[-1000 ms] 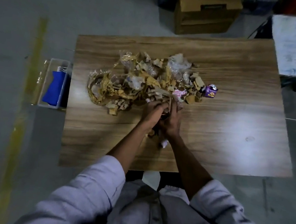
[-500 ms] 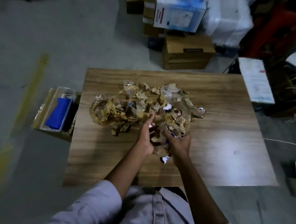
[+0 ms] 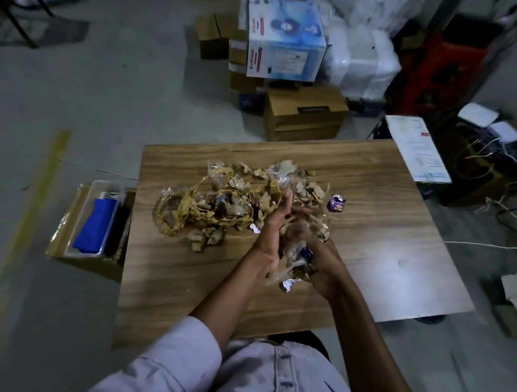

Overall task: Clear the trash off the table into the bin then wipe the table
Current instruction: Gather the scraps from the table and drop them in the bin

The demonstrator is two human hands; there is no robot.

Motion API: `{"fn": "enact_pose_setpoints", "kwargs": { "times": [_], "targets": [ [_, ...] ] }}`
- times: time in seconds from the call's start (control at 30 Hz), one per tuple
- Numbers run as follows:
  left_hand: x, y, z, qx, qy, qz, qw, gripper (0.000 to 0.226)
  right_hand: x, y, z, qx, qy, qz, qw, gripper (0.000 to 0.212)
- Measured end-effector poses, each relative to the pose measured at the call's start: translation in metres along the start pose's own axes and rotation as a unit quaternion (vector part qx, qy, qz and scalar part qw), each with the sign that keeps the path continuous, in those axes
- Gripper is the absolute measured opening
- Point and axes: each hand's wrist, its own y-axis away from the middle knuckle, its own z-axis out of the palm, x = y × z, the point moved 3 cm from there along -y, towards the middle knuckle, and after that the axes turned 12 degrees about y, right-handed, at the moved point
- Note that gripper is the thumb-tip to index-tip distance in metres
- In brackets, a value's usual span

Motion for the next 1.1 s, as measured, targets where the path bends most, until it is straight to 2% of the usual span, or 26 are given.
{"fn": "enact_pose_setpoints", "kwargs": {
  "times": [0.1, 0.13, 0.17, 0.23, 0.3, 0.4, 0.5, 0.53, 0.6, 0.67, 0.73, 0.83, 0.93, 1.03, 1.1],
  "targets": [
    [0.001, 0.011, 0.003, -0.044, 0.005, 0.041, 0.998, 0.115, 0.000, 0.001, 0.007, 0.013, -0.048, -0.020, 0.999, 0.060],
    [0.005, 0.012, 0.007, -0.049, 0.006, 0.042, 0.998, 0.113, 0.000, 0.001, 0.008, 0.019, -0.060, -0.021, 0.998, 0.059],
    [0.015, 0.018, 0.014, -0.047, 0.004, 0.056, 0.997, 0.099, -0.001, 0.001, 0.008, 0.024, -0.071, -0.026, 0.997, 0.058],
    [0.026, 0.034, 0.025, -0.051, 0.013, 0.086, 0.995, 0.052, -0.005, 0.003, 0.009, 0.037, -0.098, -0.045, 0.993, 0.056],
    [0.025, 0.033, 0.029, -0.036, 0.013, 0.080, 0.996, 0.059, -0.007, 0.004, 0.011, 0.066, -0.125, -0.067, 0.988, 0.049],
    [0.018, 0.020, 0.024, -0.009, 0.045, 0.026, 0.999, 0.075, -0.010, 0.002, 0.012, 0.125, -0.143, -0.103, 0.976, 0.028],
    [0.005, 0.004, 0.020, 0.066, 0.059, 0.078, 0.993, 0.045, -0.014, 0.000, 0.017, 0.197, -0.093, -0.134, 0.967, 0.018],
    [0.001, 0.003, 0.021, 0.087, 0.058, 0.109, 0.989, 0.035, -0.015, -0.001, 0.021, 0.212, -0.084, -0.145, 0.963, 0.019],
    [-0.003, 0.000, 0.021, 0.102, 0.047, 0.154, 0.982, 0.024, -0.017, 0.001, 0.029, 0.237, -0.077, -0.167, 0.954, 0.035],
    [-0.004, -0.001, 0.021, 0.114, 0.030, 0.168, 0.979, 0.019, -0.018, 0.001, 0.035, 0.234, -0.091, -0.174, 0.952, 0.044],
    [-0.002, -0.008, 0.019, 0.142, 0.028, 0.163, 0.976, 0.014, -0.016, 0.000, 0.038, 0.205, -0.148, -0.166, 0.953, 0.042],
    [0.006, -0.020, 0.017, 0.185, 0.044, 0.156, 0.969, 0.019, -0.018, 0.002, 0.044, 0.158, -0.209, -0.156, 0.952, 0.037],
    [0.018, -0.023, 0.020, 0.239, 0.023, 0.121, 0.963, 0.027, -0.022, 0.009, 0.051, 0.147, -0.222, -0.154, 0.951, 0.030],
    [0.025, -0.025, 0.022, 0.274, 0.009, 0.078, 0.958, 0.033, -0.026, 0.010, 0.053, 0.171, -0.186, -0.193, 0.948, 0.024],
    [0.029, -0.026, 0.024, 0.267, -0.011, 0.052, 0.962, 0.039, -0.027, 0.010, 0.053, 0.208, -0.134, -0.223, 0.943, 0.033]
  ]
}}
